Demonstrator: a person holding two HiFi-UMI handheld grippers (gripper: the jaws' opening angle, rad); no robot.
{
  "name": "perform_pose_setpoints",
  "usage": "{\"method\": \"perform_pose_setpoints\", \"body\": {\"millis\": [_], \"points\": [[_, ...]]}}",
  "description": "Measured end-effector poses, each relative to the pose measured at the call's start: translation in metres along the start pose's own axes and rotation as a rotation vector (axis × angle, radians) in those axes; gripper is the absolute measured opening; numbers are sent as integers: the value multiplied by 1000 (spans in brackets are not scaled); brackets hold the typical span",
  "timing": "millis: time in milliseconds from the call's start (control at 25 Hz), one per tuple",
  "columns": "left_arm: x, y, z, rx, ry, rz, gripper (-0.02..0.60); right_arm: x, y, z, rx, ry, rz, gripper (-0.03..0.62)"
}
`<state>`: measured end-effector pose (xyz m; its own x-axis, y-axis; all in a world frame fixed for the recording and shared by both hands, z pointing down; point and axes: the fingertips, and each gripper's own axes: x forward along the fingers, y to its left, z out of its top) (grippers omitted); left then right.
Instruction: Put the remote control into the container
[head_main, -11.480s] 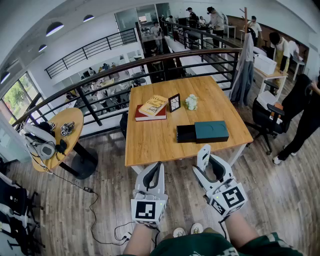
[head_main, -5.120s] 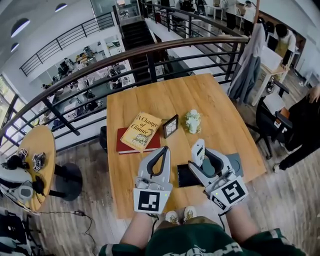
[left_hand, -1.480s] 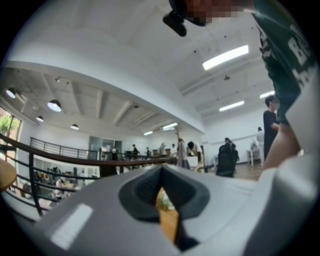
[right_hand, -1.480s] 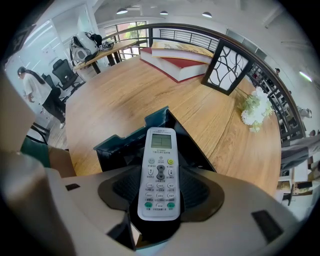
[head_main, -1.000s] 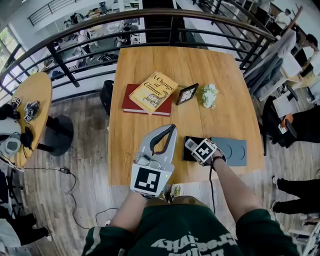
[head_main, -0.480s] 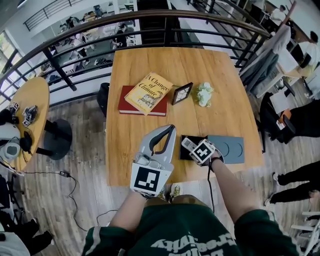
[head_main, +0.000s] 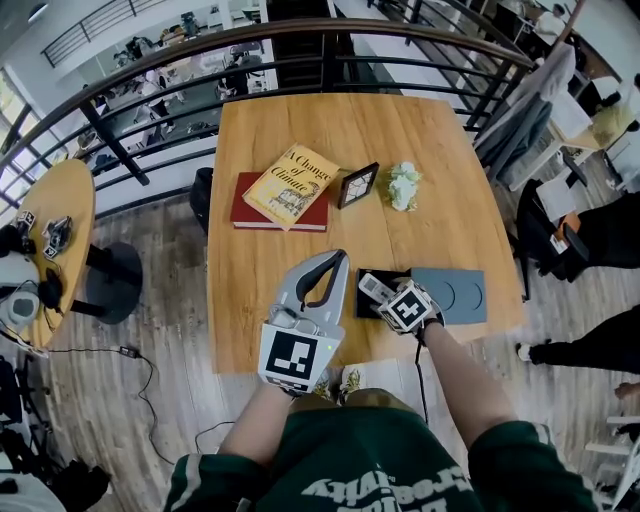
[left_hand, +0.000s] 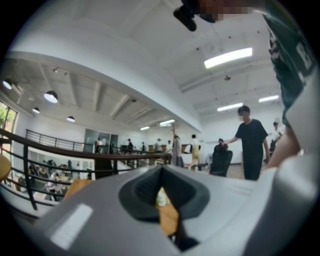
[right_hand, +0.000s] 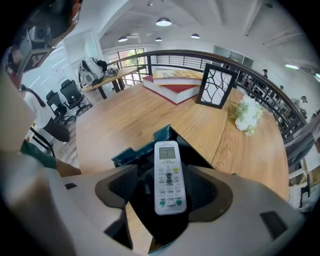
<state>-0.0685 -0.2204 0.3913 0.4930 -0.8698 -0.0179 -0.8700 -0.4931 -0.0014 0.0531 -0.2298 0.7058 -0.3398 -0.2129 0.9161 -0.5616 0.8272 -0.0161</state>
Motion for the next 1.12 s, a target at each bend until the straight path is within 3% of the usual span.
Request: {"method": "perform_pose_setpoints", "body": {"millis": [200, 400, 1120], "points": [[4, -3, 0, -1, 3, -13, -2, -17, -1, 13, 6, -104, -28, 291], [5, -9, -3, 1, 20, -14, -2, -41, 10, 33, -63, -240, -30, 291], [19, -29, -2, 37, 37, -63, -2, -170, 21, 96, -19, -698, -75, 291]]}}
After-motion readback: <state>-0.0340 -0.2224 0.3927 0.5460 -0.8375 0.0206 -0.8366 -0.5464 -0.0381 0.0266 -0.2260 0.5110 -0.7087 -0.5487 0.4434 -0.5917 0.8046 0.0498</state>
